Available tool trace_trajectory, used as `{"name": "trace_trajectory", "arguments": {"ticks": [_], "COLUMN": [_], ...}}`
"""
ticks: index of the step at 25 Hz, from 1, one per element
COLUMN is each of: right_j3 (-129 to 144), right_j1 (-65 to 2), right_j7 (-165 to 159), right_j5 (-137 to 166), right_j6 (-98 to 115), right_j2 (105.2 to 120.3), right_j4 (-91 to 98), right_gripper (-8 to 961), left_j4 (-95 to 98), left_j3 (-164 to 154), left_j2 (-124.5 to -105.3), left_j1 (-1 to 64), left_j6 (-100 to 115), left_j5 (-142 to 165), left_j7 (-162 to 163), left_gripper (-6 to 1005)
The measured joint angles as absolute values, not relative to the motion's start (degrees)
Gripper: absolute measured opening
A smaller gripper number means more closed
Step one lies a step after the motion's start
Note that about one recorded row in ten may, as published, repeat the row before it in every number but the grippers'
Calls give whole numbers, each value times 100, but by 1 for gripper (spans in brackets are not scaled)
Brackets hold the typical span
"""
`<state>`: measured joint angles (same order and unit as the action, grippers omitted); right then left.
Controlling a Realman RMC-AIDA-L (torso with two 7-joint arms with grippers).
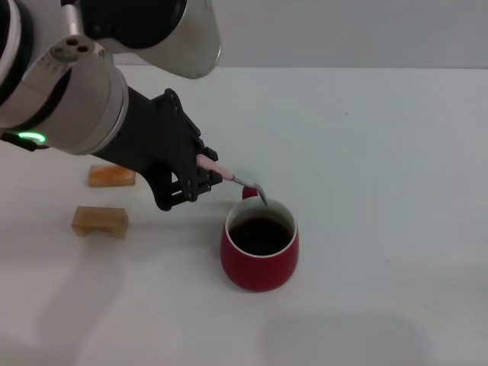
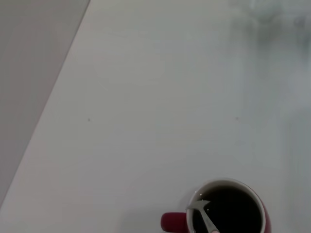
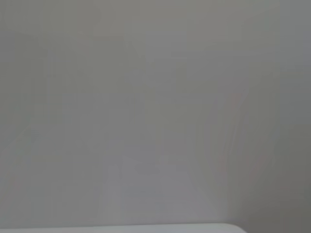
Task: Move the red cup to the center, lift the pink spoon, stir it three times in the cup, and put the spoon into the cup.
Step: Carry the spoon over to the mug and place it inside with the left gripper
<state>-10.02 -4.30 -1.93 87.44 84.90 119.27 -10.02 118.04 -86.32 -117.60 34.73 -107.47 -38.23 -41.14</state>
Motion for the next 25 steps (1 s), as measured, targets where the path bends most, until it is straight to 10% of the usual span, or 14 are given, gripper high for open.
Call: {"name": "trace_trajectory", "arguments": {"ticks": [25], "right_j3": [-1376], "right_j1": [-179], "right_j7": [-192], "right_j5": [8745], "right_j6": [9020], "right_j2": [11944], "right_j4": [-1048], "right_gripper": [0], "left_j4": [11786], "left_j3": [-8788], "left_j2": [-11766], "left_j1": [3279], "left_j6": [-10837], "left_j5": [-3783], "left_j7": [-4153], "left_gripper": [175]}}
